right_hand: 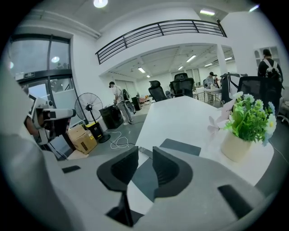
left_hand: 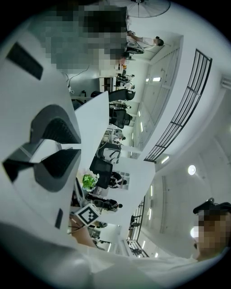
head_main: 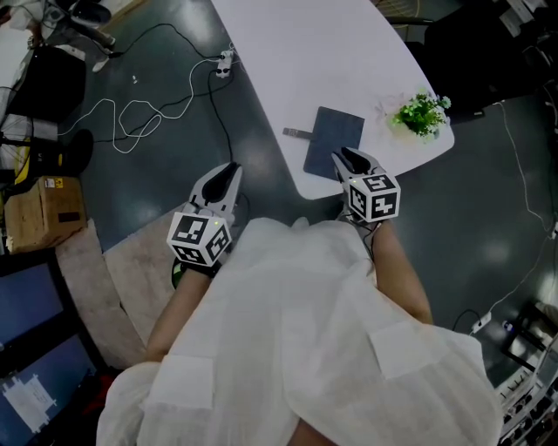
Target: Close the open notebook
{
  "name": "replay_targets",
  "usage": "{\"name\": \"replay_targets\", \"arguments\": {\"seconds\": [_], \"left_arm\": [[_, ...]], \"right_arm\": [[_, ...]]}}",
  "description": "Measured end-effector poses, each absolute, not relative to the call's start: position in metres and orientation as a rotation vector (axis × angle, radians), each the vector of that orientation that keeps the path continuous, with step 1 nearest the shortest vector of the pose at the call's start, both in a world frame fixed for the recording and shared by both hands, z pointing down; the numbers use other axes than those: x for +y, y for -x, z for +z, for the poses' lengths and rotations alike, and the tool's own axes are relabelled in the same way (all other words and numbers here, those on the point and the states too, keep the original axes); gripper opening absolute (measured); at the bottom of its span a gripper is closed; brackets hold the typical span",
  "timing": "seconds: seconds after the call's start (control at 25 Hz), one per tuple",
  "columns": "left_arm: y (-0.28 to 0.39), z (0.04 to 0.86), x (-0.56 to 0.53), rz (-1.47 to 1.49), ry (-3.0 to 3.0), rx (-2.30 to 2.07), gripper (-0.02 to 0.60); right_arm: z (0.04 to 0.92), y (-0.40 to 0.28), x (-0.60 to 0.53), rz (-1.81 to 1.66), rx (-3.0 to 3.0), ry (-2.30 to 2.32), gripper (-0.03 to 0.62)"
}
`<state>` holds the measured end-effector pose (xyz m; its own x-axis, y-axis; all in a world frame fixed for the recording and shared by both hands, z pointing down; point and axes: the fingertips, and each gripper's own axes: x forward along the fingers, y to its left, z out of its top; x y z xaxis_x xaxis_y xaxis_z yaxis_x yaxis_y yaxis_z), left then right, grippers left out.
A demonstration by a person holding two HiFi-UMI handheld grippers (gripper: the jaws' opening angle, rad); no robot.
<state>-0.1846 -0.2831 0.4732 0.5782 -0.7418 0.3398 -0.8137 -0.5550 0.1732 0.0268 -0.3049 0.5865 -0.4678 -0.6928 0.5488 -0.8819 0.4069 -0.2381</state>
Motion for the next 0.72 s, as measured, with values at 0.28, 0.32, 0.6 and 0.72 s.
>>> {"name": "replay_targets", "arguments": {"seconds": [0.28,0.32,0.6,0.72], "left_arm": [[0.168,0.471,-0.286,0.325,-2.538,-1.215,0.034],[0.165,0.471,-0.286,0.325,-2.544,-1.207,0.034],[0.150,0.467,-0.288,0.321,-2.583,-1.164,0.034],[0.141,0.465,-0.288,0.317,-2.596,-1.144,0.034]], "right_arm": [[0.569,-0.054,-0.299,0.698,-2.291,-1.472,0.100],[0.566,-0.059,-0.297,0.693,-2.289,-1.491,0.098],[0.543,-0.103,-0.276,0.632,-2.255,-1.629,0.094],[0.531,-0.124,-0.264,0.592,-2.235,-1.693,0.086]]}}
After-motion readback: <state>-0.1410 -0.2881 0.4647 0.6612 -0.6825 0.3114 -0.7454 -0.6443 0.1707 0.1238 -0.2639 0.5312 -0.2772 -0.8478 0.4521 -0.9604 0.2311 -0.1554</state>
